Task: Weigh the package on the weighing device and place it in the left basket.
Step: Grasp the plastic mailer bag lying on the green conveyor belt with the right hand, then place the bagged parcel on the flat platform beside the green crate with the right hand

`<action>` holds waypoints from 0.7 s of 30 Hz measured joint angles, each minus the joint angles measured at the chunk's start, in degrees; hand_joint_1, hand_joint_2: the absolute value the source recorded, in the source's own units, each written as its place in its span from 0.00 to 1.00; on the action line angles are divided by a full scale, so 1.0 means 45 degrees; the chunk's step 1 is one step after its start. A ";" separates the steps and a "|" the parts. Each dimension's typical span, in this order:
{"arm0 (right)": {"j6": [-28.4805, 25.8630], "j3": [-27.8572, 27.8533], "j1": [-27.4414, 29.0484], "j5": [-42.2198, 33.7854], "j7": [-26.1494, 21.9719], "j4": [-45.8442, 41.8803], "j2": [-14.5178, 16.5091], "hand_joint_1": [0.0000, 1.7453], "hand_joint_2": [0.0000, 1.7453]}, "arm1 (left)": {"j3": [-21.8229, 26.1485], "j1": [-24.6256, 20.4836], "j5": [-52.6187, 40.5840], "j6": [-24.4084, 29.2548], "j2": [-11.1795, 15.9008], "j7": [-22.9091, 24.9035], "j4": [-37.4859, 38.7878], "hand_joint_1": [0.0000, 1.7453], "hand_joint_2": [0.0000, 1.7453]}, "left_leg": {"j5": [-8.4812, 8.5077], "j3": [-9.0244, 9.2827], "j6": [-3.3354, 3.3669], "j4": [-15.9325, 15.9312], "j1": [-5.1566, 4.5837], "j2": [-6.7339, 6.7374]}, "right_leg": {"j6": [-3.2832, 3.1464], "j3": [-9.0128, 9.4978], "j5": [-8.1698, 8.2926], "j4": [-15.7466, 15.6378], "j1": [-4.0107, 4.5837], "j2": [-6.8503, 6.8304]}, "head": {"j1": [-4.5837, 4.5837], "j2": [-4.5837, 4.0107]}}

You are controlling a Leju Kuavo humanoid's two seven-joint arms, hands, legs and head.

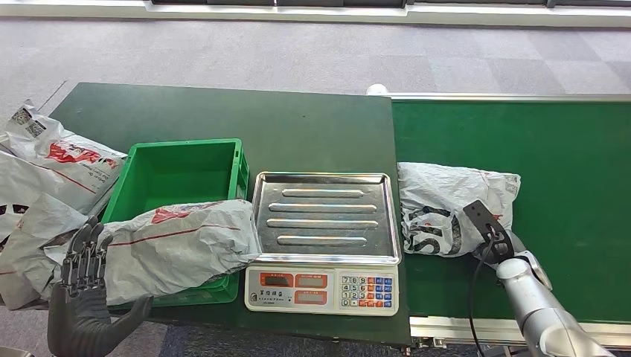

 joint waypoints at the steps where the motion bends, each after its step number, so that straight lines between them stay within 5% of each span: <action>1: 0.0000 0.0000 0.0000 0.0000 0.0000 0.0000 0.0000 1.00 1.00 | 0.0000 0.0000 0.0000 0.0000 0.0000 0.0000 0.0000 0.00 1.00 | 0.0000 0.0000 0.0000 0.0000 0.0000 0.0000 | 0.0000 0.0000 0.0000 0.0000 0.0000 0.0000 | 0.0000 0.0000; 6: -0.0656 -0.0001 0.0353 -0.1051 -0.0932 -0.0578 0.0010 1.00 1.00 | -0.0002 -0.0032 -0.0023 0.0024 -0.0037 -0.0231 0.0011 0.00 1.00 | 0.0002 -0.0008 0.0002 0.0001 0.0001 -0.0023 | 0.0000 0.0007 0.0001 0.0001 0.0002 -0.0024 | 0.0000 0.0000; 9: -0.1948 0.0003 0.2112 -0.4737 -0.4202 -0.5290 0.0085 1.00 1.00 | -0.0042 -0.0185 -0.0171 0.0193 -0.0265 -0.0690 0.0101 0.00 1.00 | 0.0022 -0.0096 -0.0002 -0.0001 -0.0004 -0.0085 | -0.0003 -0.0051 0.0002 0.0022 -0.0019 -0.0090 | 0.0000 0.0000; 11: -0.1978 0.0006 0.2761 -0.5994 -0.5482 -0.8811 0.0209 1.00 1.00 | -0.0133 -0.0319 -0.0243 0.0357 -0.0385 -0.0776 0.0185 0.00 1.00 | 0.0033 -0.0118 -0.0015 -0.0001 -0.0008 -0.0051 | -0.0014 -0.0124 0.0009 0.0037 -0.0036 -0.0044 | -0.0006 0.0000; 15: -0.2070 -0.0005 0.3302 -0.6028 -0.5960 -1.2340 0.0267 1.00 1.00 | -0.0288 -0.0433 -0.0277 0.0482 -0.0486 -0.0811 0.0294 0.00 1.00 | 0.0032 -0.0099 -0.0021 0.0003 0.0016 -0.0042 | -0.0035 -0.0115 -0.0001 0.0035 -0.0001 -0.0050 | -0.0002 0.0000; 21: -0.2148 -0.0007 0.3862 -0.6110 -0.6250 -1.4274 0.0267 1.00 1.00 | -0.0296 -0.0450 -0.0277 0.0486 -0.0543 -0.0811 0.0352 0.00 1.00 | 0.0032 -0.0102 -0.0022 0.0003 0.0010 -0.0027 | -0.0035 -0.0123 0.0005 0.0035 -0.0001 -0.0026 | 0.0000 0.0000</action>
